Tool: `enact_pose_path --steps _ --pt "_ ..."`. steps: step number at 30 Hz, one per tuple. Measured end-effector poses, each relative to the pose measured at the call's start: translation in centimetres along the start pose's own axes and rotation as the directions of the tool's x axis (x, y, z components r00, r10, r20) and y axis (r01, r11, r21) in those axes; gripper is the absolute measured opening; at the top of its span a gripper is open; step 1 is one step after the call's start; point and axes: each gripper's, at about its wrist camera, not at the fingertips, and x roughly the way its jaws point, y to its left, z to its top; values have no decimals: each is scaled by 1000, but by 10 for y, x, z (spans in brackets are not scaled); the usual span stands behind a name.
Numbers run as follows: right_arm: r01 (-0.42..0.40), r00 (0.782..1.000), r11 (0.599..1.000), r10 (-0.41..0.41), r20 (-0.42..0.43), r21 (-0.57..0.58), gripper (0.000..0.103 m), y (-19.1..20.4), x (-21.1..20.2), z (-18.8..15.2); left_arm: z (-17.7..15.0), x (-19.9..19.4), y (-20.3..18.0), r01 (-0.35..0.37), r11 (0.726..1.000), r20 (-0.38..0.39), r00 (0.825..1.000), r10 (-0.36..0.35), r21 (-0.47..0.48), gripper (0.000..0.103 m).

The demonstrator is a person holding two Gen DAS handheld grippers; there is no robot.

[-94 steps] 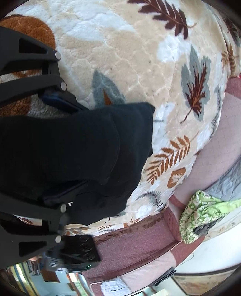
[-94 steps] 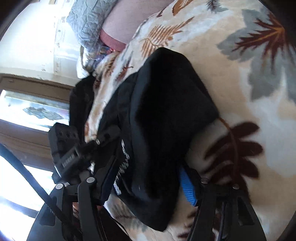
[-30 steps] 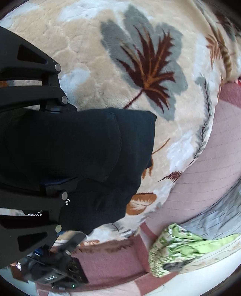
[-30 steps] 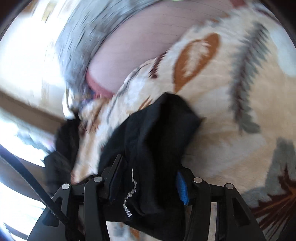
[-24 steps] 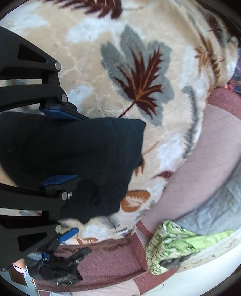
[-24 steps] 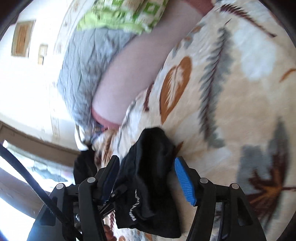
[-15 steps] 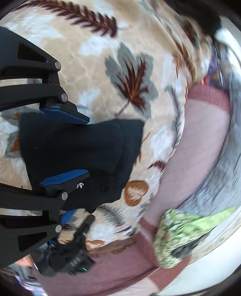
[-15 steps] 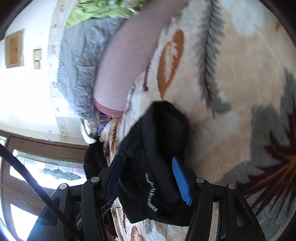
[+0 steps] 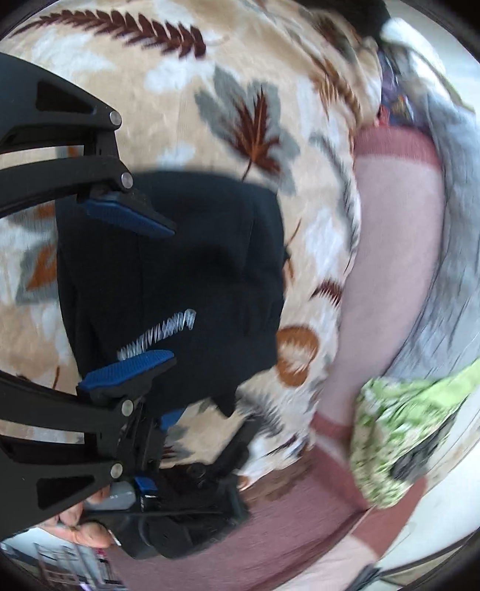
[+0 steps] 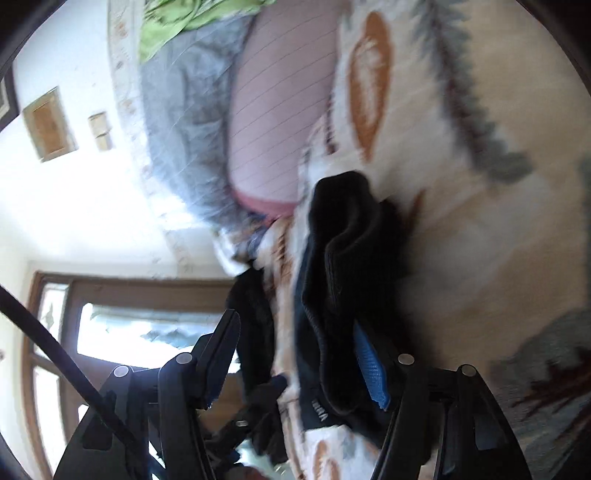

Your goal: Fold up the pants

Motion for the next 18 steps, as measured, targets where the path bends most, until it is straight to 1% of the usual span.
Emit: enact_pose_path --steps 2,5,7,9,10,11,12,14,15,17,18 --pt "-67 997 997 68 -42 28 67 -2 5 -1 -2 9 -10 11 1000 -21 1000 -11 16 62" --pt "-69 995 997 71 -67 27 68 -5 8 0 -2 24 -19 -29 998 -44 999 31 51 62" --pt "-74 995 996 77 -64 54 71 -10 8 2 -1 31 -16 -39 998 -58 997 41 43 62" --pt "-66 996 995 71 -55 79 73 -15 5 4 -1 36 -11 -35 999 -72 997 37 25 62" --pt "-47 997 995 51 -50 89 74 -18 2 5 -2 37 -10 -31 999 -75 997 33 22 62" --pt "3 999 995 0 -32 100 74 -22 -3 7 -3 38 -11 -31 999 -77 996 33 30 62" --pt "69 998 992 -70 9 107 74 -25 -11 9 -4 37 -14 -37 998 -77 996 40 48 62" --pt "125 989 985 -134 68 115 74 -30 -21 13 -6 31 -20 -39 996 -75 996 46 84 62" --pt "142 983 982 -154 95 124 74 -31 -26 15 -7 22 -24 -21 995 -66 997 27 95 62" --pt "137 977 984 -153 146 110 74 -23 -36 17 -7 8 -23 10 995 -41 999 -6 96 62" --pt "136 974 987 -149 168 86 74 -16 -39 18 -6 0 -22 3 995 -21 1000 -1 97 62"
